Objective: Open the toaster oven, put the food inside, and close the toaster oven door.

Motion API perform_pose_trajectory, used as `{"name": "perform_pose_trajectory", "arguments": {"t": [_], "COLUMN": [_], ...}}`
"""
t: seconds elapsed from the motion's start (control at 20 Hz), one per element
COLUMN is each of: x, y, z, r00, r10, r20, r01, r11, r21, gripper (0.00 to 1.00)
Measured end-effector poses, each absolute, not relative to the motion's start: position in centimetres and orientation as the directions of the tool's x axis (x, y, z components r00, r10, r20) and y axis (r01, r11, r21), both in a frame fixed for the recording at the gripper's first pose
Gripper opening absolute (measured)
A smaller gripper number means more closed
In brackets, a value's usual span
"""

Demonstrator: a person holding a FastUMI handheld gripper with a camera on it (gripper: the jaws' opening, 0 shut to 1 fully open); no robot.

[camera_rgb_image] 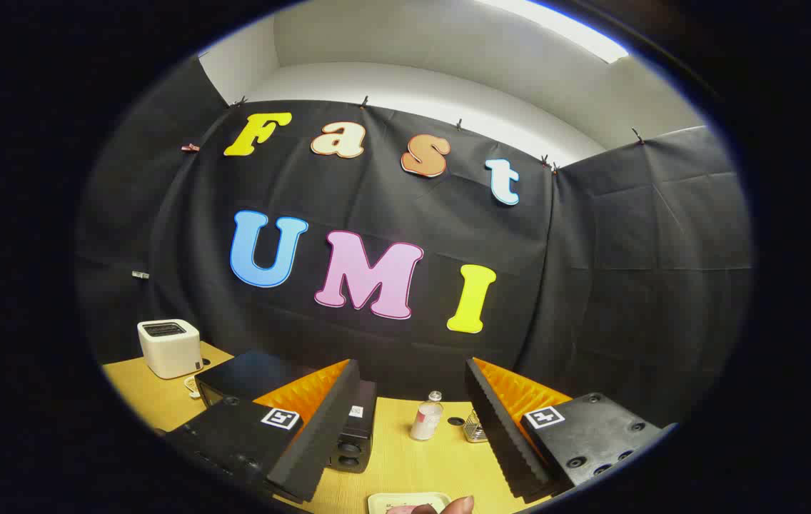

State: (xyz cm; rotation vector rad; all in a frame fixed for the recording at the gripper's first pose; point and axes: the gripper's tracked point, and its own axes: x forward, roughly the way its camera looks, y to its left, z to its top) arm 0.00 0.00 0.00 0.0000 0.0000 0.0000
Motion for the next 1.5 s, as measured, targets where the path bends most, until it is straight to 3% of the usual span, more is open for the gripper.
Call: {"name": "perform_pose_trajectory", "arguments": {"t": [0.9,1.5], "x": [0.4,5.3], "y": [7.8,22.5], "z": [-1.6,-12.0], "r00": [0.996,0.959], "r10": [0.094,0.192], "r20": [-0.007,-0.206], "r01": [-0.094,-0.157], "r11": [0.995,0.972], "r21": [0.041,0.176], "gripper": [0.97,0.97]}}
